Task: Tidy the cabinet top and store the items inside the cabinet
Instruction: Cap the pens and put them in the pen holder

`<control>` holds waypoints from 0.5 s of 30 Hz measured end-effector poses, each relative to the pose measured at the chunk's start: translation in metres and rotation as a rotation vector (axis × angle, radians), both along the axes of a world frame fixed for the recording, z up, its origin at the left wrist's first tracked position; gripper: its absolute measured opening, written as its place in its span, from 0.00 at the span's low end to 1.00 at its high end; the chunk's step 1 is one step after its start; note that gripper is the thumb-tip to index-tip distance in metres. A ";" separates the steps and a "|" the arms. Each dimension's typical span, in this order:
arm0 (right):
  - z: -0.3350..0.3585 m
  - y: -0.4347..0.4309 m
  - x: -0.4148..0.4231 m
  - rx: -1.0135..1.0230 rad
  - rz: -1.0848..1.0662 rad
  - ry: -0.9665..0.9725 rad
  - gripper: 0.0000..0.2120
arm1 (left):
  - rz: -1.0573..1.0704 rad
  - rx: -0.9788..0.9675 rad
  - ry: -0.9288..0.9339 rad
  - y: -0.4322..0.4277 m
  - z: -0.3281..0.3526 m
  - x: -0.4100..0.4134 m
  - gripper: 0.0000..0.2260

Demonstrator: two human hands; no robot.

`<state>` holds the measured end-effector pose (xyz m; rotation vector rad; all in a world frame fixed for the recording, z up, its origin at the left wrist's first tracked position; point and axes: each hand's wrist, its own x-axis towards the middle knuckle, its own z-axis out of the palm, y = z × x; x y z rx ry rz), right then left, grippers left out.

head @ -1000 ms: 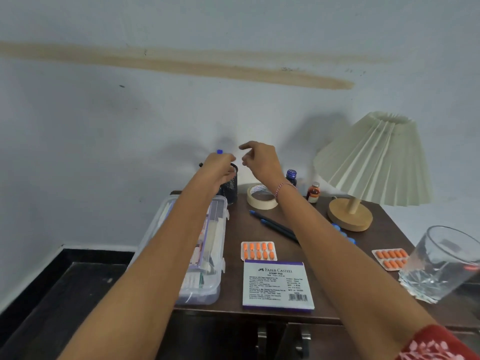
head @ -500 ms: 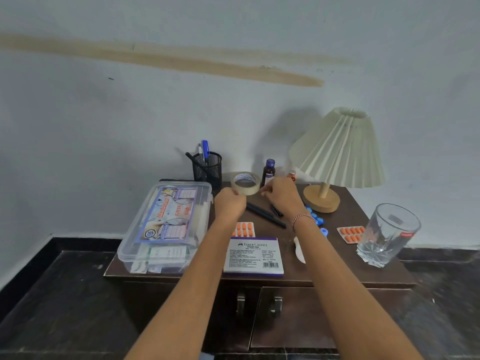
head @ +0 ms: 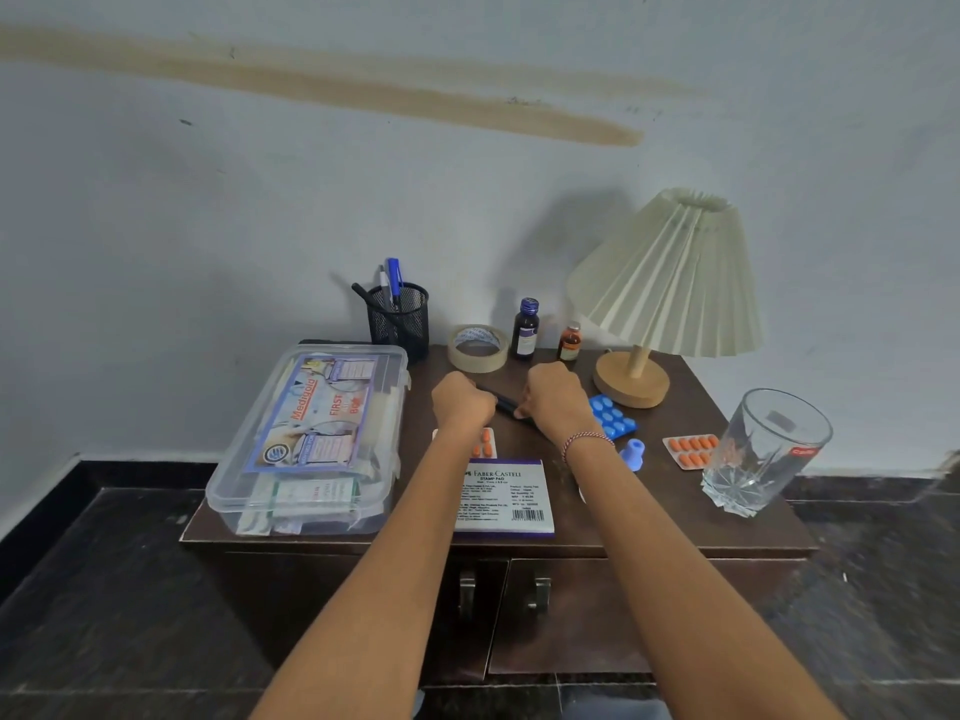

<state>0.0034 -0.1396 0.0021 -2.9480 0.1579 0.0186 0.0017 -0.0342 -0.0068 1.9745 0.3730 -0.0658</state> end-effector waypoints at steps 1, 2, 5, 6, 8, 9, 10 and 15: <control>0.000 0.000 0.000 -0.007 0.000 0.010 0.21 | -0.001 0.010 0.007 0.000 -0.001 0.001 0.10; -0.001 0.000 0.001 -0.011 0.000 0.020 0.22 | 0.002 0.013 0.013 0.000 -0.002 0.003 0.12; -0.003 -0.001 0.002 -0.010 -0.004 0.031 0.23 | 0.025 0.014 0.030 0.001 -0.003 0.002 0.14; -0.003 -0.001 0.001 -0.011 -0.004 0.032 0.24 | 0.037 -0.014 0.044 0.001 -0.003 0.002 0.11; -0.005 0.000 0.001 -0.013 -0.005 0.030 0.24 | 0.053 -0.067 0.075 0.000 -0.005 0.003 0.09; -0.005 0.000 0.001 -0.014 -0.006 0.030 0.25 | 0.063 -0.101 0.089 -0.001 -0.004 0.002 0.08; -0.005 0.000 0.001 -0.013 -0.008 0.031 0.25 | 0.075 -0.143 0.095 -0.002 -0.004 0.002 0.08; -0.004 0.000 0.000 0.006 -0.003 0.022 0.24 | 0.117 -0.239 0.115 -0.004 -0.005 0.004 0.15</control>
